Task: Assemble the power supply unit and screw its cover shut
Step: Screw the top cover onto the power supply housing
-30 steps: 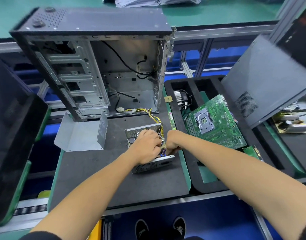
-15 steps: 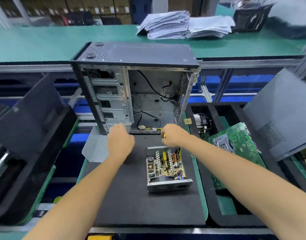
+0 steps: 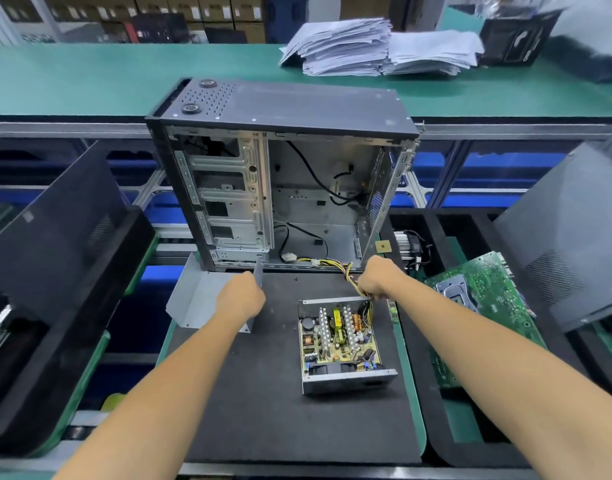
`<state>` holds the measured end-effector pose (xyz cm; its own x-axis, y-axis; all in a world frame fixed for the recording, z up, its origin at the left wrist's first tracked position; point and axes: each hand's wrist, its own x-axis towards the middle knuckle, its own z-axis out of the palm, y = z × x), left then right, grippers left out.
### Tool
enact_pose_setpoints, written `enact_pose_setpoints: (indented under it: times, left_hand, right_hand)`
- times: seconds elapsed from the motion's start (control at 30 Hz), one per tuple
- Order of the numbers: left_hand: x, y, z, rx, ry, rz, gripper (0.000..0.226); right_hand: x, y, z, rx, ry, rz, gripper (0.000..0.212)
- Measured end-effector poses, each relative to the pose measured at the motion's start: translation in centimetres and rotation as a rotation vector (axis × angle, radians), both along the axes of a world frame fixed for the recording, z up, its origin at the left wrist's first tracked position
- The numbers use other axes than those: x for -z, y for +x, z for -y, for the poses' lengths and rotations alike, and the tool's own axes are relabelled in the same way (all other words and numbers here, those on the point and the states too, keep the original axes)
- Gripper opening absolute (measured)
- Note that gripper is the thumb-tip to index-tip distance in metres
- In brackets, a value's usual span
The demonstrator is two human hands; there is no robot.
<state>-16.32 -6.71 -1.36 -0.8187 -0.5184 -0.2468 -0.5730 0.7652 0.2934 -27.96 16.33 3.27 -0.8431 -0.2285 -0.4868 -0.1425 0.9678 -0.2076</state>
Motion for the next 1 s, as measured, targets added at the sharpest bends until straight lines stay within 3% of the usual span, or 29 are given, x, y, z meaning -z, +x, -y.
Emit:
enact_pose_setpoints:
  times: [0.1,0.2,0.33,0.43,0.6,0.7,0.77,0.9,1.0]
  left_hand:
    - [-0.1,0.2,-0.2,0.026,0.0,0.012,0.012]
    - [-0.4,0.7,-0.8,0.035,-0.016,0.017,0.003]
    - [-1.0,1.6,-1.3,-0.028,-0.087,-0.029,0.01]
    - [-1.9,2.1,-1.0,-0.1,-0.129,-0.1,0.016]
    - [-3.2,3.3,-1.4,-0.112,-0.142,-0.124,0.026]
    - [-4.0,4.0,-2.4,-0.135,-0.131,-0.117,0.018]
    - [-4.9,4.3,-3.1,-0.146,-0.13,-0.116,0.018]
    - [-7.5,4.7,-4.0,-0.111,-0.123,-0.173,0.017]
    - [-9.9,4.8,-4.6,-0.112,-0.067,-0.254,0.015]
  right_hand:
    - [0.7,-0.2,-0.3,0.003,0.003,0.027,0.012]
    - [1.1,-0.5,-0.2,-0.114,0.072,-0.013,0.034]
    - [1.5,-1.0,-0.5,-0.237,0.153,-0.03,0.061]
    - [1.7,-0.8,-0.7,-0.272,0.185,-0.039,0.067]
    - [1.6,-0.2,-0.5,-0.179,0.105,-0.114,0.049]
    - [0.2,1.8,0.8,-0.216,0.087,-0.378,0.017]
    - [-1.0,3.1,2.2,-0.284,0.049,-0.455,0.011]
    - [-2.6,4.5,5.0,-0.286,-0.166,-0.201,0.028]
    - [-4.0,5.2,6.5,-0.264,-0.257,-0.067,0.028]
